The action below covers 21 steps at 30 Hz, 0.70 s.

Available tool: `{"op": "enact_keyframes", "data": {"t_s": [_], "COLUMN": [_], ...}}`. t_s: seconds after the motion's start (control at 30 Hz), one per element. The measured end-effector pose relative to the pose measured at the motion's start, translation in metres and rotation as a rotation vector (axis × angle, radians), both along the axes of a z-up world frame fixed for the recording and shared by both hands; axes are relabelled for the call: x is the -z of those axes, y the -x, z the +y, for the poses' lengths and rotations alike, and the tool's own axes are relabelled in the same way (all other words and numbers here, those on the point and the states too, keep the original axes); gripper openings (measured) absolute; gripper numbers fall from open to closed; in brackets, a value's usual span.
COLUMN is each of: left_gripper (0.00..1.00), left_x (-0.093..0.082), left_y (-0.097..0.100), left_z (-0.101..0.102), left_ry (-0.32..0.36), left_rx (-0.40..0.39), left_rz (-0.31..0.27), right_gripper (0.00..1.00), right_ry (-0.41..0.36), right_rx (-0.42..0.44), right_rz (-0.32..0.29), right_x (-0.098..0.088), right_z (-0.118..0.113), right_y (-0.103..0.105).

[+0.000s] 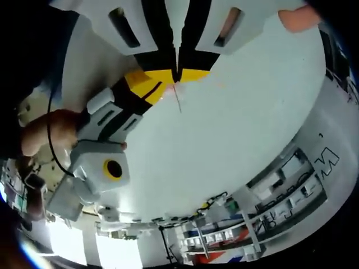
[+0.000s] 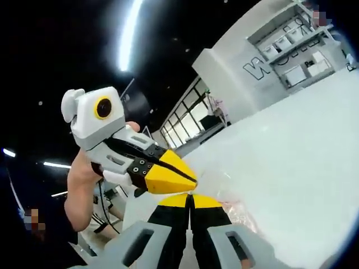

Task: Open the resealable bag by pulling the two sides of the seal apart until the entire bag opening is separated and visibly accessible.

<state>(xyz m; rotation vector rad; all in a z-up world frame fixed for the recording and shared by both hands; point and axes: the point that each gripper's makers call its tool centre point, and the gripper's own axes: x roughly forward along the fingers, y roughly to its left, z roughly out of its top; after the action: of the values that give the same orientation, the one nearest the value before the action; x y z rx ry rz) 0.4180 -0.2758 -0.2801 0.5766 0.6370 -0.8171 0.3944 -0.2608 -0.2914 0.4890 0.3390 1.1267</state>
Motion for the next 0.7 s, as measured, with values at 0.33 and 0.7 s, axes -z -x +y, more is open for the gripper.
{"op": "enact_keyframes", "data": {"t_s": [0.33, 0.7], "left_gripper": [0.01, 0.0], "left_x": [-0.006, -0.008], "left_y": [0.0, -0.001], "left_z": [-0.002, -0.003], "left_ry": [0.044, 0.045], "left_rx": [-0.016, -0.022], "left_rz": [-0.01, -0.02], "right_gripper": [0.0, 0.0], "right_ry": [-0.002, 0.04], "right_rx": [0.053, 0.098], "right_rz": [0.0, -0.034], "right_x": [-0.004, -0.006], "right_z": [-0.005, -0.011], "right_y": [-0.002, -0.004]}}
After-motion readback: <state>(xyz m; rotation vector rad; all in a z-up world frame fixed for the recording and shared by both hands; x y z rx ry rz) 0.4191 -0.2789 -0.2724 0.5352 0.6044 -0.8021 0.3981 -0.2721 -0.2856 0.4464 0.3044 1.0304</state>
